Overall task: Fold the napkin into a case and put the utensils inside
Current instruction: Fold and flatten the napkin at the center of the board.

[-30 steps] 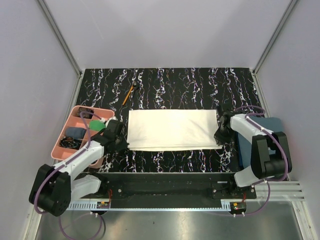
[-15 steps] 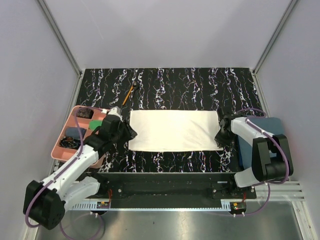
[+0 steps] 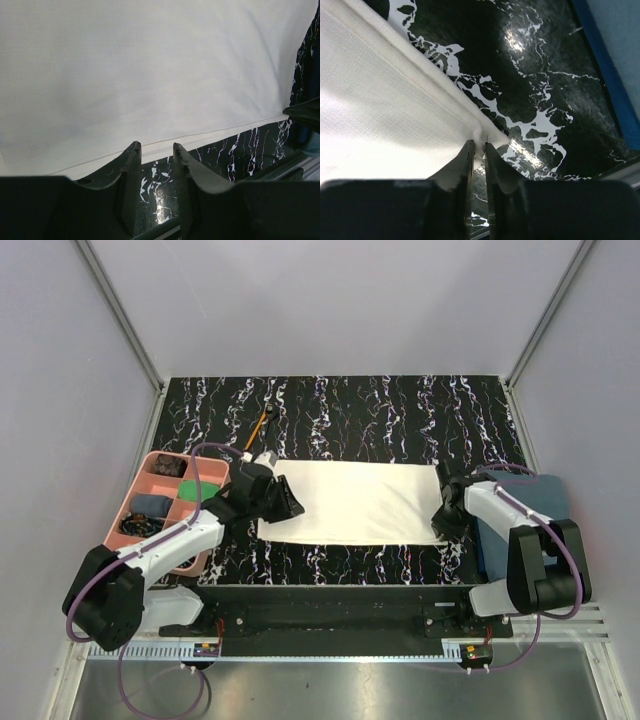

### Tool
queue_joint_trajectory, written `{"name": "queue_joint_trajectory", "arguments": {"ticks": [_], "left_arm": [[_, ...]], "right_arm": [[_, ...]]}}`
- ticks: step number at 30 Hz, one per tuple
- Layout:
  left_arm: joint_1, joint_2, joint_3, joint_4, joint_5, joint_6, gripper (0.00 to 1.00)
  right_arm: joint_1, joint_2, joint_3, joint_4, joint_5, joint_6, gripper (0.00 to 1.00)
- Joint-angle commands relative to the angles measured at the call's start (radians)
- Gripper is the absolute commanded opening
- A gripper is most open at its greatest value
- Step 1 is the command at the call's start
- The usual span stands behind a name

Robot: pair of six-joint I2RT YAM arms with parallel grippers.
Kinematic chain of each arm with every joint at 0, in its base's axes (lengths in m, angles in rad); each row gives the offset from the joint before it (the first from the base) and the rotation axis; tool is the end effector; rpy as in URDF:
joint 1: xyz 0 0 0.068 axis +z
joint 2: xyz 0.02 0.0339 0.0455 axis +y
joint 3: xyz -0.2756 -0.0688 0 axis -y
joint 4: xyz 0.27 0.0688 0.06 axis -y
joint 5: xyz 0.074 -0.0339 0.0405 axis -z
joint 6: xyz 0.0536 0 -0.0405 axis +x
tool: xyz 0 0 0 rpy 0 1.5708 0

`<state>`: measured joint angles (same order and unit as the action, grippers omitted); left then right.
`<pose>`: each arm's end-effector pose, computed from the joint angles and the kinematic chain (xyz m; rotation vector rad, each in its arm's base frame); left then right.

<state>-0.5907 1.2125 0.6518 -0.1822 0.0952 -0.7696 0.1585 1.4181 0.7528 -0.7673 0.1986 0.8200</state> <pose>0.2278 -0.1589 0.1927 -0.1675 2.4407 -0.7664 0.2436 0.0282 0.1411 0.9681 2.7574 -0.1619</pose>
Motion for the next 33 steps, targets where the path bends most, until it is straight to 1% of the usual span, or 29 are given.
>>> {"name": "queue_joint_trajectory", "arguments": {"ticks": [1, 2, 7, 9, 12, 13, 15, 17, 19, 22, 25, 26, 28, 29, 30, 31, 32, 33], "left_arm": [[-0.003, -0.001, 0.04, 0.064, 0.014, -0.002, 0.34], [-0.003, -0.004, 0.039, 0.063, 0.012, 0.001, 0.34], [-0.003, -0.001, 0.039, 0.062, 0.015, 0.006, 0.35], [-0.003, 0.019, 0.045, 0.075, 0.029, 0.004, 0.35], [-0.003, 0.047, 0.054, 0.087, 0.041, 0.003, 0.35], [-0.003, 0.051, 0.06, 0.089, 0.041, 0.003, 0.33], [-0.003, 0.068, 0.065, 0.092, 0.037, 0.007, 0.32], [-0.003, 0.079, 0.065, 0.093, 0.029, 0.006, 0.31], [-0.003, 0.094, 0.066, 0.093, 0.029, 0.001, 0.3], [-0.001, 0.087, 0.066, 0.092, 0.02, 0.01, 0.29], [-0.001, 0.067, 0.08, 0.06, -0.002, 0.041, 0.3], [-0.001, 0.058, 0.098, 0.041, 0.003, 0.067, 0.31], [-0.004, 0.065, 0.108, 0.047, 0.008, 0.07, 0.32], [-0.003, 0.074, 0.114, 0.058, 0.021, 0.066, 0.32], [-0.004, 0.084, 0.118, 0.07, 0.032, 0.062, 0.33], [-0.003, 0.094, 0.127, 0.088, 0.041, 0.058, 0.33], [-0.003, 0.131, 0.158, 0.098, 0.058, 0.049, 0.33], [-0.004, 0.148, 0.176, 0.105, 0.066, 0.043, 0.33]], "right_arm": [[-0.002, -0.053, 0.008, -0.047, 0.047, 0.03, 0.27], [-0.001, -0.062, 0.011, -0.053, 0.045, 0.019, 0.3], [-0.002, -0.175, -0.003, -0.078, 0.064, -0.012, 0.51], [-0.002, -0.202, -0.012, -0.063, 0.058, -0.015, 0.52], [-0.002, -0.191, -0.02, -0.029, 0.045, -0.015, 0.48], [-0.004, -0.182, -0.014, -0.021, 0.047, -0.019, 0.41], [-0.004, -0.142, -0.006, -0.009, 0.067, -0.016, 0.32], [-0.002, -0.099, -0.02, 0.014, 0.067, -0.006, 0.25], [-0.002, -0.074, -0.055, 0.039, 0.067, 0.02, 0.23], [-0.002, -0.033, -0.053, 0.065, 0.05, 0.033, 0.21], [-0.001, -0.042, -0.015, 0.045, 0.081, -0.01, 0.24], [-0.002, -0.08, 0.014, 0.031, 0.123, -0.039, 0.3], [-0.004, -0.111, 0.065, 0.057, 0.143, -0.102, 0.41], [-0.005, -0.114, 0.08, 0.083, 0.136, -0.129, 0.49], [-0.007, -0.116, 0.103, 0.115, 0.121, -0.2, 0.62], [-0.007, -0.11, 0.108, 0.19, 0.107, -0.235, 0.69], [-0.008, -0.104, 0.112, 0.216, 0.102, -0.263, 0.75], [-0.016, -0.093, 0.137, 0.236, 0.091, -0.321, 0.78]]}}
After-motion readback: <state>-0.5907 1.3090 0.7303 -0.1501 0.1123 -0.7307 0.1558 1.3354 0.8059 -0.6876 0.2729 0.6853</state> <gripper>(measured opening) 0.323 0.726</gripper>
